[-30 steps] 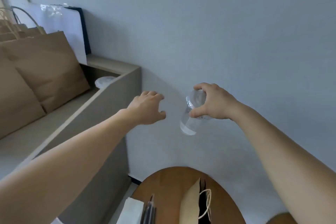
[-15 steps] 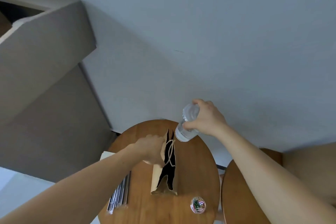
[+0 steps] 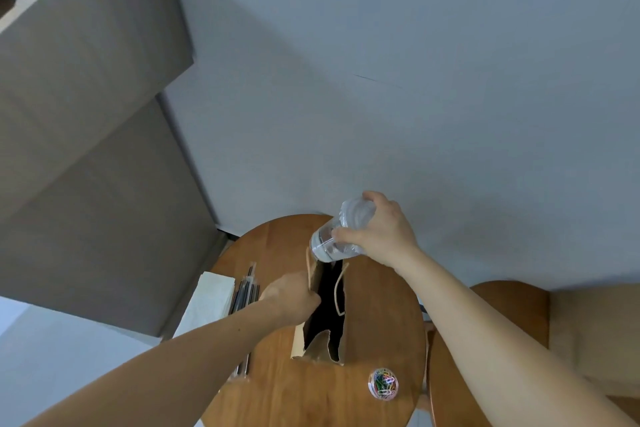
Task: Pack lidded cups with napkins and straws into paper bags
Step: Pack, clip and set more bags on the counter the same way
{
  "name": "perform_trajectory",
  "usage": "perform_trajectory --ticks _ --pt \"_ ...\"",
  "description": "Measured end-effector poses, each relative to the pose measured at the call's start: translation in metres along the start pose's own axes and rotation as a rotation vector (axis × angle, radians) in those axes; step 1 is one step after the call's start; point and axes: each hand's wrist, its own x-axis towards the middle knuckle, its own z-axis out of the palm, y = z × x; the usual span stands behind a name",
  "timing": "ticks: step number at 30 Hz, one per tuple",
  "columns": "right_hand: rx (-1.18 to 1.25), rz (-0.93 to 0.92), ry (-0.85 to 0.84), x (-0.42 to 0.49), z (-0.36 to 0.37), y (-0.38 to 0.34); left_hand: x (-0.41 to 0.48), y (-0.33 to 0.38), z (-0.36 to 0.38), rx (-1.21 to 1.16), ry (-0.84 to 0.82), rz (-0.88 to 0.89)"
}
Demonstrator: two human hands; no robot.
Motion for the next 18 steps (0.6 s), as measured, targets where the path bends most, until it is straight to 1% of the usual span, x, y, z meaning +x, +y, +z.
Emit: perform_trajectory --ticks 4,7,10,13,15,16,18 --pt "-0.039 0.026 -0.056 -0.004 0.002 0.013 0.008 -0.014 0.000 -0.068 0.030 -0.089" --pt "-0.169 -0.033 -0.111 -0.010 -0.006 0.019 0.011 -0.022 0.000 -0.085 0.001 -0.121" --pt "-0.384 -0.224 -0.170 -0.019 -0.010 0.021 0.011 -0.020 0.001 -0.101 0.006 -0.129" --pt "-0.646 -0.495 -0.242 -0.027 -0.004 0.019 0.009 -0.014 0.002 -0.113 0.013 -0.124" --pt "-0.774 -0.653 -0.262 -0.033 0.009 0.022 0.006 -0.010 0.003 -0.126 -0.018 -0.103" --pt "-0.802 -0.700 -0.270 -0.036 0.017 0.025 0.005 -0.008 0.003 -0.138 -0.033 -0.088" --pt "-0.810 -0.724 -0.298 -0.040 0.032 0.034 0.003 -0.006 0.004 -0.161 -0.045 -0.064"
